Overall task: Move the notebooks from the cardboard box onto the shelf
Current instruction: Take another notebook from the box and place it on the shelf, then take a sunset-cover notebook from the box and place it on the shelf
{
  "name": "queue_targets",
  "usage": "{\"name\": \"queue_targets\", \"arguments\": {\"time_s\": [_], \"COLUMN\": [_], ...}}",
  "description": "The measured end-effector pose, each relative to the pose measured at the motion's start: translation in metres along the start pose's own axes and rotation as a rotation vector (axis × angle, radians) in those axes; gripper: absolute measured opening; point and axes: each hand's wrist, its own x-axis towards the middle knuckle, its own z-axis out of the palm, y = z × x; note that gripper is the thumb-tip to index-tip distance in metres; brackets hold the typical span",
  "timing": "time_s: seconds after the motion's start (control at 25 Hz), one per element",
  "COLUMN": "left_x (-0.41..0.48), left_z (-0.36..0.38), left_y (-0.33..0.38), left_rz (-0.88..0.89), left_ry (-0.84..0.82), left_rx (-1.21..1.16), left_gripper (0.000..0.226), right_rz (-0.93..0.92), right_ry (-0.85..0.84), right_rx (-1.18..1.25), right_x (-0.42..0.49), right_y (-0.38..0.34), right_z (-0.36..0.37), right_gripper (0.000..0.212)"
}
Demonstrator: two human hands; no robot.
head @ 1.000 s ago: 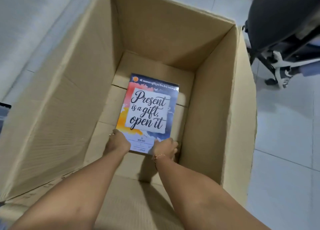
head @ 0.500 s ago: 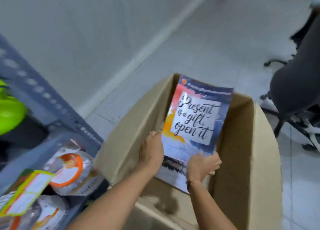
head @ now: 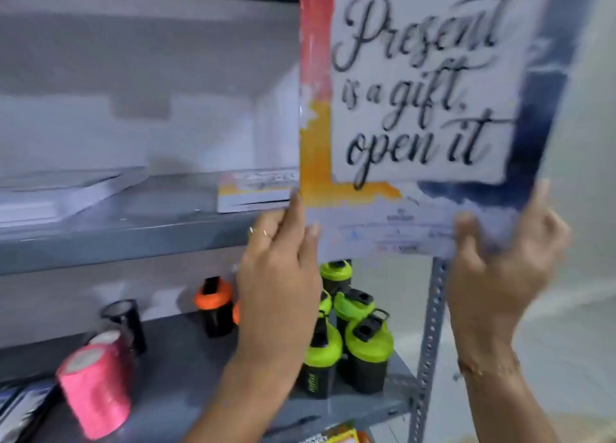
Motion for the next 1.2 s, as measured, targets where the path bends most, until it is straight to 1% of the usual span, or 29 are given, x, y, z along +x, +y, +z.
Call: {"name": "queue_targets", "arguments": {"time_s": [0.08, 0.16, 0.24, 0.32, 0.36, 0.44, 0.48, 0.52, 0.56, 0.6, 0.64, 0.68, 0.72, 0.76, 0.8, 0.84, 0.88, 0.92, 0.96, 1.0, 1.04, 1.12, 1.16, 1.2], "left_x": [0.039, 0.068, 0.088, 0.096, 0.098, 0.100, 0.099, 0.096, 0.089, 0.078, 0.059, 0.033, 0.001, -0.040, -0.086, -0.130, -0.172, -0.224, -0.273, -0.320, -0.373, -0.451, -0.486, -0.515], "left_z": [-0.023, -0.031, -0.027, -0.026, -0.026, -0.025, -0.023, -0.018, -0.009, 0.006, 0.026, 0.047, 0.070, 0.099, 0.124, 0.143, 0.158, 0.178, 0.195, 0.210, 0.225, 0.243, 0.248, 0.251], "left_y": [-0.013, -0.032, -0.055, -0.069, -0.071, -0.068, -0.062, -0.056, -0.047, -0.034, -0.019, -0.005, 0.012, 0.036, 0.058, 0.078, 0.091, 0.107, 0.121, 0.130, 0.129, 0.107, 0.097, 0.088], "left_rz": [-0.126, -0.221, -0.296, -0.375, -0.403, -0.382, -0.298, -0.170, -0.004, 0.169, 0.315, 0.440, 0.520, 0.563, 0.553, 0.503, 0.407, 0.340, 0.314, 0.316, 0.321, 0.231, 0.149, 0.055], "left_ry": [-0.035, -0.113, -0.200, -0.354, -0.426, -0.494, -0.462, -0.382, -0.269, -0.157, -0.103, -0.111, -0.192, -0.332, -0.516, -0.730, -0.946, -1.167, -1.451, -1.688, -1.883, -2.103, -2.150, -2.157], "left_rx": [0.166, 0.303, 0.405, 0.497, 0.531, 0.619, 0.676, 0.725, 0.737, 0.685, 0.574, 0.452, 0.308, 0.140, 0.006, -0.114, -0.200, -0.247, -0.215, -0.147, -0.092, 0.054, 0.132, 0.223], "left_gripper": [0.040, 0.035, 0.025, 0.024, 0.025, 0.028, 0.027, 0.026, 0.026, 0.027, 0.028, 0.028, 0.029, 0.030, 0.032, 0.035, 0.036, 0.035, 0.032, 0.027, 0.025, 0.032, 0.035, 0.037], "right_rz": [-0.084, -0.085, -0.043, 0.043, 0.068, 0.074, 0.043, -0.011, -0.074, -0.126, -0.144, -0.122, -0.035, 0.105, 0.283, 0.451, 0.608, 0.786, 0.971, 1.158, 1.343, 1.654, 1.780, 1.850], "right_ry": [-0.165, -0.372, -0.580, -0.803, -0.881, -0.926, -0.894, -0.808, -0.656, -0.444, -0.209, -0.030, 0.069, 0.117, 0.131, 0.134, 0.135, 0.131, 0.133, 0.112, 0.075, -0.046, -0.089, -0.115], "right_rx": [-0.043, -0.093, -0.220, -0.422, -0.505, -0.569, -0.550, -0.481, -0.392, -0.327, -0.268, -0.214, -0.212, -0.265, -0.354, -0.466, -0.574, -0.695, -0.815, -0.933, -1.038, -1.132, -1.158, -1.172], "right_x": [0.019, 0.032, 0.035, 0.034, 0.033, 0.033, 0.032, 0.029, 0.023, 0.014, 0.002, -0.012, -0.028, -0.044, -0.060, -0.079, -0.099, -0.121, -0.145, -0.169, -0.195, -0.239, -0.258, -0.274], "right_y": [-0.040, -0.060, -0.065, -0.067, -0.067, -0.069, -0.069, -0.066, -0.056, -0.043, -0.025, -0.006, 0.022, 0.062, 0.104, 0.147, 0.186, 0.226, 0.263, 0.293, 0.316, 0.342, 0.351, 0.359], "right_z": [0.042, 0.083, 0.114, 0.128, 0.131, 0.128, 0.122, 0.115, 0.104, 0.087, 0.063, 0.040, 0.015, -0.016, -0.047, -0.080, -0.110, -0.148, -0.185, -0.219, -0.257, -0.310, -0.334, -0.355], "right_gripper": [0.054, 0.039, 0.023, 0.017, 0.017, 0.023, 0.021, 0.019, 0.021, 0.025, 0.029, 0.030, 0.032, 0.034, 0.038, 0.044, 0.050, 0.051, 0.048, 0.044, 0.043, 0.044, 0.046, 0.049]}}
